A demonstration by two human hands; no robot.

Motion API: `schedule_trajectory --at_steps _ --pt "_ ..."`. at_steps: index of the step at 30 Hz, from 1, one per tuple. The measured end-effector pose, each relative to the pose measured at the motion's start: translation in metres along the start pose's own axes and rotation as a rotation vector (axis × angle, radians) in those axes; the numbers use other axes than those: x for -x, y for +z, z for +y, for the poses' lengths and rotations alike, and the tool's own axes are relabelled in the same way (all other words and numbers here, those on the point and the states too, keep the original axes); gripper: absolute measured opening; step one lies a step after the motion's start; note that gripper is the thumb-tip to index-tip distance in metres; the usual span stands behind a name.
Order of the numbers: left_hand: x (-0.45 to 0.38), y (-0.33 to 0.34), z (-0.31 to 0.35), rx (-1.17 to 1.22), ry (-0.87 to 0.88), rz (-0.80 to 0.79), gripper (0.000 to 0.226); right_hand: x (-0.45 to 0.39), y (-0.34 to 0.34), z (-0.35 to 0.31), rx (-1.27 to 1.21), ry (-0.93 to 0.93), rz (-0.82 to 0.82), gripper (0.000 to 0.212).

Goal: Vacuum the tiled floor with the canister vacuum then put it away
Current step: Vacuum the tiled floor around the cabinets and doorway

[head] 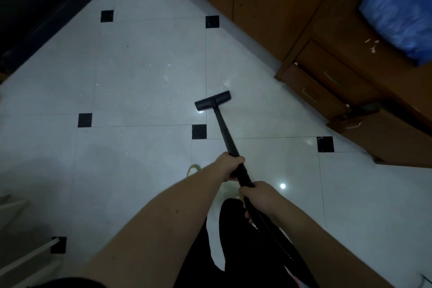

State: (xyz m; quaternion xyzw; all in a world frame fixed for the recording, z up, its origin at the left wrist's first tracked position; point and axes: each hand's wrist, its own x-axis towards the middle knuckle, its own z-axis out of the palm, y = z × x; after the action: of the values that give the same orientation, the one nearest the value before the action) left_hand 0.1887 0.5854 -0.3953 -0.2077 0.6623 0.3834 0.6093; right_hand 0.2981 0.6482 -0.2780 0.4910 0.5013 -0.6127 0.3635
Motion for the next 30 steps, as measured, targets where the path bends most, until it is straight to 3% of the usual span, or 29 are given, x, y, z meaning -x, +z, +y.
schedule_trajectory --at_steps 5,11,17,24,30 --pt "0.017 0.029 -0.025 -0.139 -0.053 -0.002 0.04 0.028 -0.012 0.034 -0.042 0.056 -0.044 0.019" --pt "0.033 0.051 -0.046 -0.142 -0.089 -0.002 0.035 0.046 -0.019 0.054 0.021 0.081 -0.055 0.016" --pt "0.03 0.028 -0.031 -0.196 -0.06 0.028 0.039 0.032 0.001 0.032 -0.007 0.106 -0.063 0.015" --pt "0.02 -0.016 0.018 -0.243 -0.086 0.057 0.039 0.002 0.028 -0.017 -0.043 0.039 -0.065 0.029" --pt "0.027 -0.007 0.01 -0.264 -0.109 0.07 0.03 0.008 0.022 -0.005 -0.037 0.058 -0.068 0.028"
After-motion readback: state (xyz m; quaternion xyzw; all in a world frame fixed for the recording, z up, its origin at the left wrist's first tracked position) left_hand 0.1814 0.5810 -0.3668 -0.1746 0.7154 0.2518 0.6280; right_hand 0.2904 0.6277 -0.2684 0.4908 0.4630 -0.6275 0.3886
